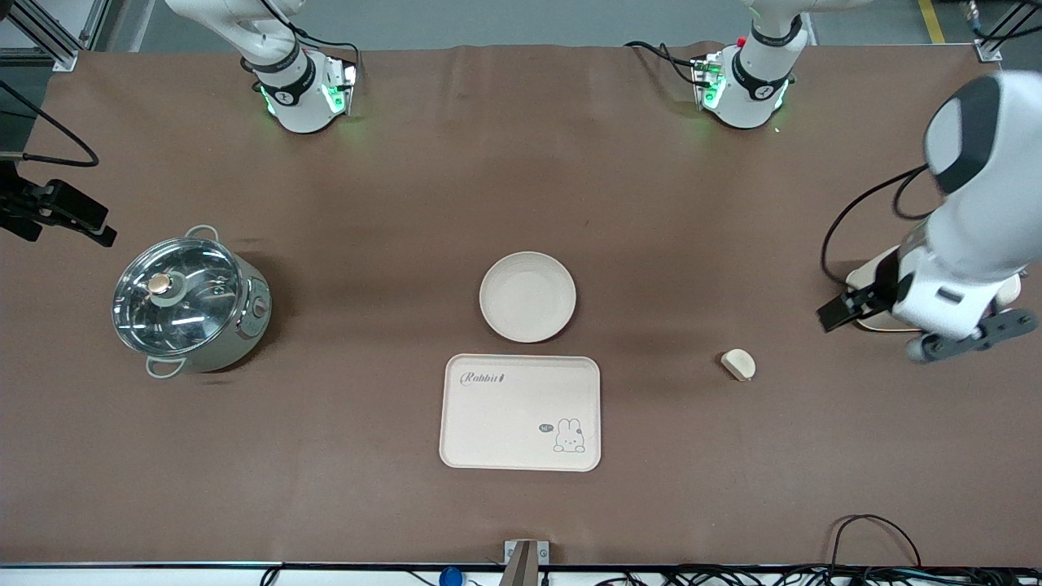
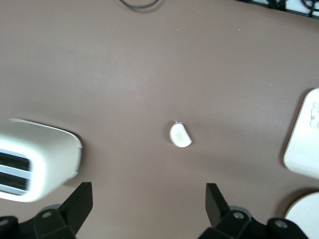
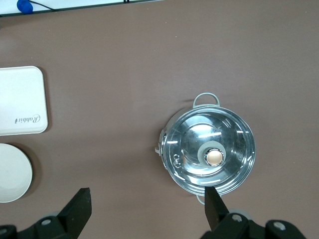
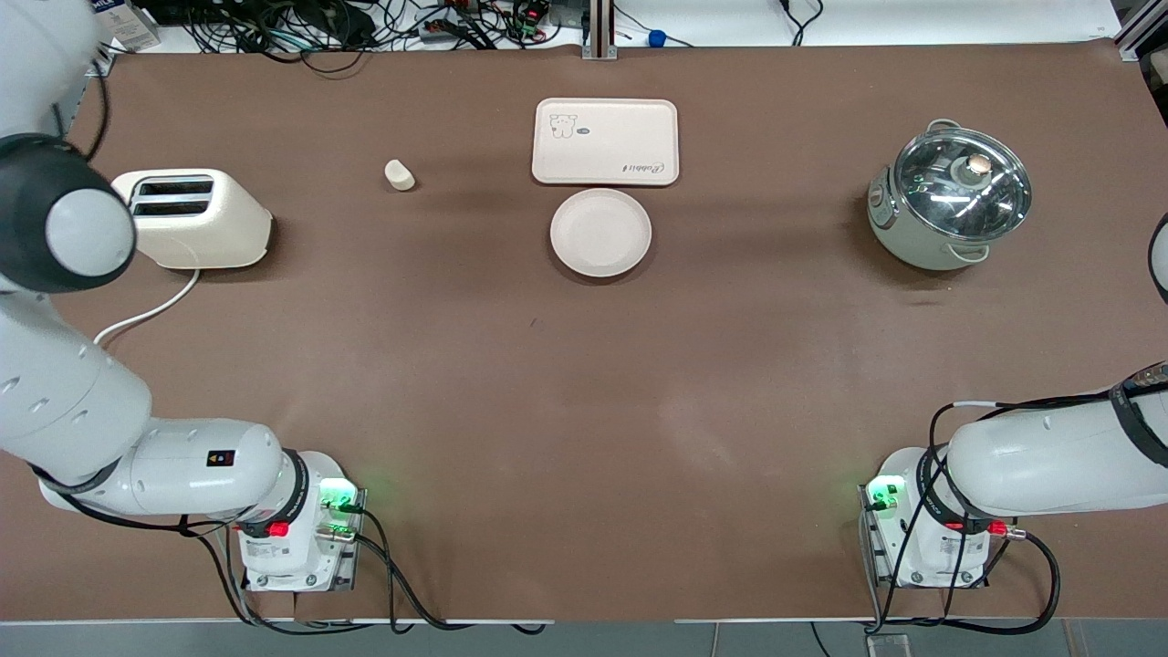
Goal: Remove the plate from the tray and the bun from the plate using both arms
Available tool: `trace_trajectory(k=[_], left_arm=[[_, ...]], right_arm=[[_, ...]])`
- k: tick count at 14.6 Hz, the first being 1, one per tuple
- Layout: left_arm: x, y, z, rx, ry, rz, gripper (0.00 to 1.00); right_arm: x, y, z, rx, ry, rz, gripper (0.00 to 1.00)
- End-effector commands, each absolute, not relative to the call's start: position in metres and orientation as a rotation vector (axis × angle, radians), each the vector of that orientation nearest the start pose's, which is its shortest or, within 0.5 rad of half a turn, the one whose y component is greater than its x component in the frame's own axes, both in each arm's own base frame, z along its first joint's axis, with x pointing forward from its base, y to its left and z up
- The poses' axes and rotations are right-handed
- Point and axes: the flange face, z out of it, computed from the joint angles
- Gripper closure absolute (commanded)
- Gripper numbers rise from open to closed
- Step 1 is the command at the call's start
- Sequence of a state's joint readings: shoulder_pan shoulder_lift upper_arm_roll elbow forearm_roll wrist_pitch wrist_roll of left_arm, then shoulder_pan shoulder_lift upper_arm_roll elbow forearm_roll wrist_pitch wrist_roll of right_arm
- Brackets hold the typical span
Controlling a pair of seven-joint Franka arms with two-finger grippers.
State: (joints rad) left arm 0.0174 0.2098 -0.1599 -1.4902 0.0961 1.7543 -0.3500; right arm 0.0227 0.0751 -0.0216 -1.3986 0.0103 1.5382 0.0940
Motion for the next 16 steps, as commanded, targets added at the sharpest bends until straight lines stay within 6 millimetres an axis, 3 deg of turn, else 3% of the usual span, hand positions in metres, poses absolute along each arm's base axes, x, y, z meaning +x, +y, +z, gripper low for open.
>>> trace_trajectory(k=[1, 4, 6, 9, 13, 16], left_arm=[[0.598, -0.054, 0.596, -3.066, -0.119, -0.075, 0.00], [0.559, -0.056, 0.643, -3.053, -0.009, -0.067, 0.00], [0.536, -0.053, 0.660, -3.091, 0.025, -0.036, 0.00], [0.512, -0.048, 0.671, -3.104, 0.047, 0.001, 0.00], [0.518, -0.047, 0.661, -3.099, 0.060, 0.070, 0.00], [0.517, -0.050, 0.668, -3.104, 0.063, 0.052, 0.00]], right_arm=[[0.566, 0.003, 0.663, -3.115, 0.142, -0.116, 0.00], [0.565, -0.002, 0.665, -3.120, 0.157, -0.109, 0.00], [0.563, -0.006, 0.666, -3.120, 0.164, -0.102, 0.00], [0.549, -0.014, 0.667, -3.119, 0.185, -0.086, 0.00], [0.536, -0.014, 0.669, -3.118, 0.185, -0.088, 0.00], [0.536, -0.012, 0.678, -3.122, 0.157, -0.107, 0.00]])
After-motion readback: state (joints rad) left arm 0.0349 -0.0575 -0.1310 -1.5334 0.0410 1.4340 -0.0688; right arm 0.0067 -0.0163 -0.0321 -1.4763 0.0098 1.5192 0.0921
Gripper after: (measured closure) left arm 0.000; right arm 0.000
